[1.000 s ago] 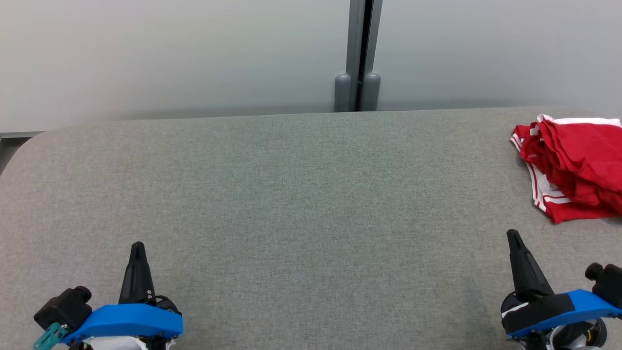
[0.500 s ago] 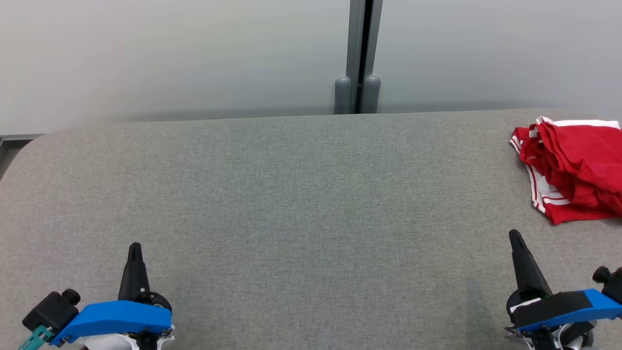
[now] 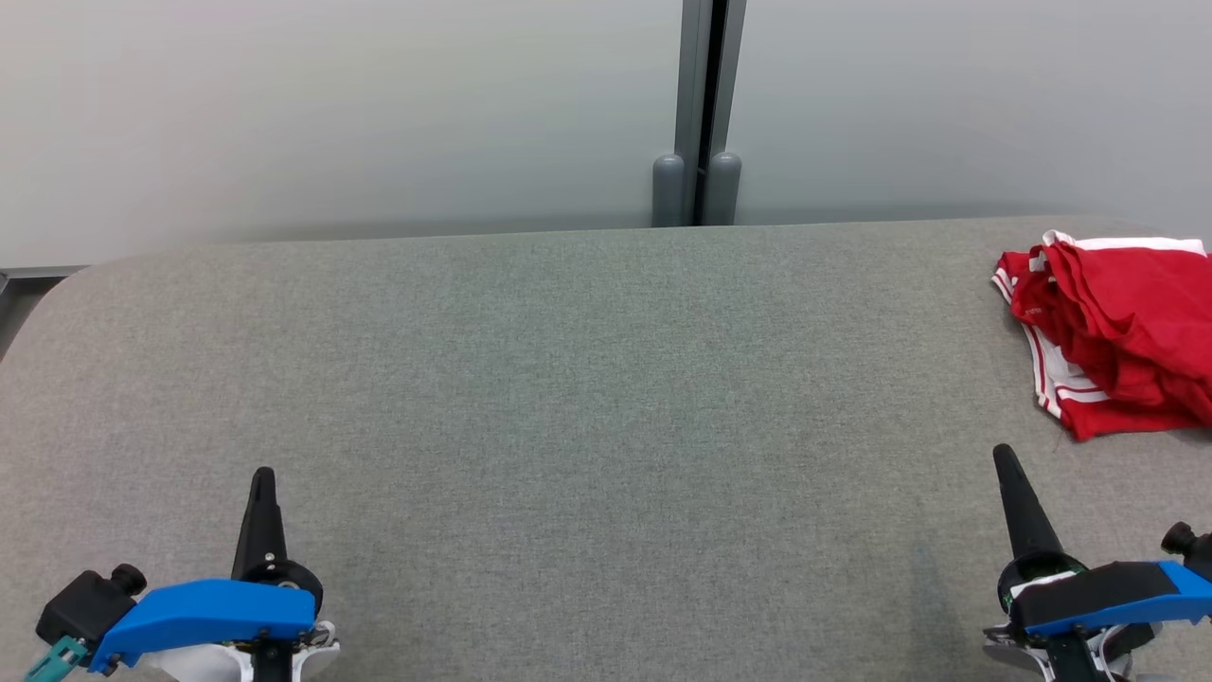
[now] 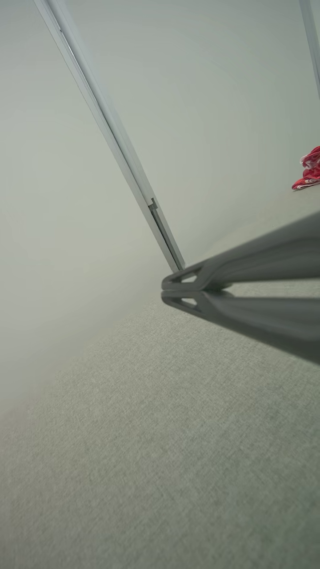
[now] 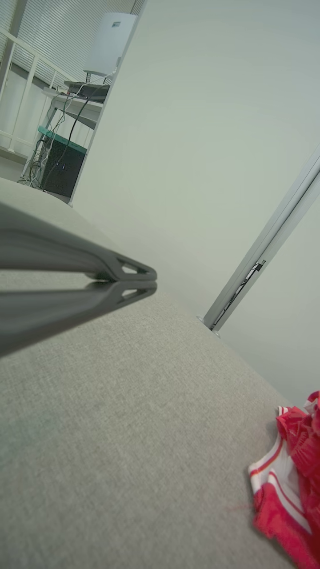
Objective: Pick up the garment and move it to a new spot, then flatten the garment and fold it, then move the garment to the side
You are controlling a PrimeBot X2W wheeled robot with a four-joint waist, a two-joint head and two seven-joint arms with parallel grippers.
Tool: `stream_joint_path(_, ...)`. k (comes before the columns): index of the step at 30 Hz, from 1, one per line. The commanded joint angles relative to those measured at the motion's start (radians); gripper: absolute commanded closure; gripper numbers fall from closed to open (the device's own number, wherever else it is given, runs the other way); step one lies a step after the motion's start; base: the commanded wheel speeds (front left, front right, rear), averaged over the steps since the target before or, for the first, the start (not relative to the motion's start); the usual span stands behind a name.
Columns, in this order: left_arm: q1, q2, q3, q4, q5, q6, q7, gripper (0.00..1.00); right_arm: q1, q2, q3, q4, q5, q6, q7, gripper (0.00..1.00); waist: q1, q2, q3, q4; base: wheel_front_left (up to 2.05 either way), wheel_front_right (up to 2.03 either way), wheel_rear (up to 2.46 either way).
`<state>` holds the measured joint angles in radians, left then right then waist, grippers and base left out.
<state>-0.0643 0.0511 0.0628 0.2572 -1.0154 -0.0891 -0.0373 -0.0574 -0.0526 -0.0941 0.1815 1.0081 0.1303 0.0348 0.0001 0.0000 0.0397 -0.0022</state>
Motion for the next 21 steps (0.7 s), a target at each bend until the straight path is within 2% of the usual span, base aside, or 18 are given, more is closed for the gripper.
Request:
stream_joint_path(1,-0.026,0.001,0.009,-0.013,-0.026,-0.008,0.006,1.0,-0.026,0.0,-0.004,-0.005,0.03,0.0,0.004,1.0,-0.0001,0.0,-0.001,0.0,0.0,0.0,0.0)
stream_joint_path(21,-0.034,0.0,0.025,-0.013,-0.23,-0.021,0.059,1.0,-0.037,0.001,-0.01,0.019,0.235,0.001,0.032,1.0,-0.0001,0.0,-0.011,0.001,0.0,0.0,0.0)
